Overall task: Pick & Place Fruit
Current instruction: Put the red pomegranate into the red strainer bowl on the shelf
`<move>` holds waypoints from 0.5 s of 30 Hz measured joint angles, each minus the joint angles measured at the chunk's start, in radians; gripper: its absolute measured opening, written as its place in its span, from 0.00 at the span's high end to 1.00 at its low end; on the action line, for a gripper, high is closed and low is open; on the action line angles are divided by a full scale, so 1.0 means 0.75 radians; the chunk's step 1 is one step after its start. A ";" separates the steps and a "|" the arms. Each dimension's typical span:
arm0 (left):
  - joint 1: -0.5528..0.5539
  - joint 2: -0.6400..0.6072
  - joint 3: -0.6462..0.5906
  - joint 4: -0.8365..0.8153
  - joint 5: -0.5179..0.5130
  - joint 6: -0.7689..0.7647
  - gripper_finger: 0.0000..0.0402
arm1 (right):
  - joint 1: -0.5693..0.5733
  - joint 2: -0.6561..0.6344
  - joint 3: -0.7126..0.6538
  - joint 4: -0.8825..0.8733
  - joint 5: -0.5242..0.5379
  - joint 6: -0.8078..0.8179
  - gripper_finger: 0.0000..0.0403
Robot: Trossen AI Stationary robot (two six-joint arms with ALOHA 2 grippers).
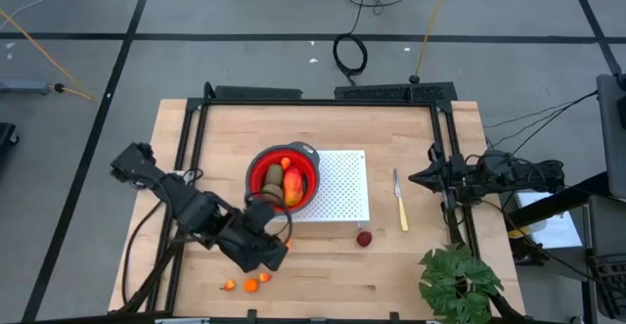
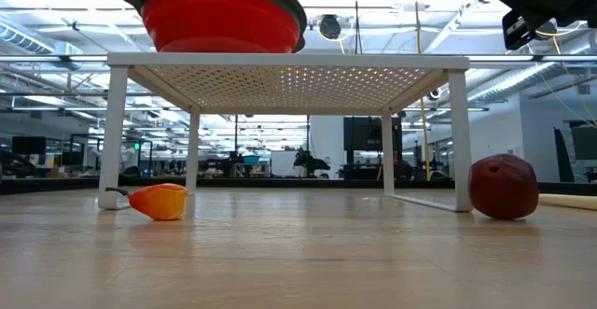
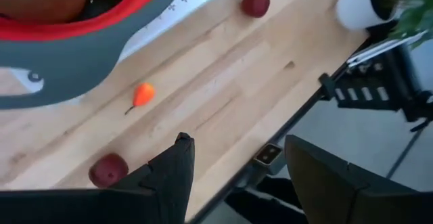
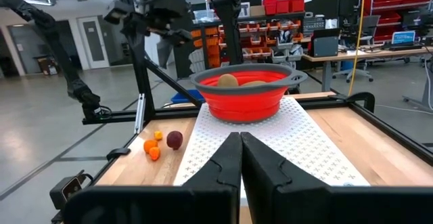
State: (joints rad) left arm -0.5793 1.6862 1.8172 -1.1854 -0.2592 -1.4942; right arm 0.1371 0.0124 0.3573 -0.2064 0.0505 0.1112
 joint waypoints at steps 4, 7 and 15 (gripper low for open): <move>-0.010 0.013 -0.001 0.002 -0.062 0.117 0.43 | 0.000 0.000 0.000 0.014 -0.003 0.022 1.00; -0.017 0.009 -0.001 0.002 -0.145 0.212 0.43 | 0.000 0.000 0.000 0.021 -0.004 0.095 1.00; -0.060 -0.069 -0.001 -0.099 -0.359 0.361 0.43 | 0.000 0.052 -0.002 0.215 -0.140 0.161 1.00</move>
State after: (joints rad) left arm -0.6243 1.6343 1.8168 -1.2595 -0.5283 -1.2234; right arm 0.1371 0.0511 0.3561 -0.0454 -0.0542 0.2320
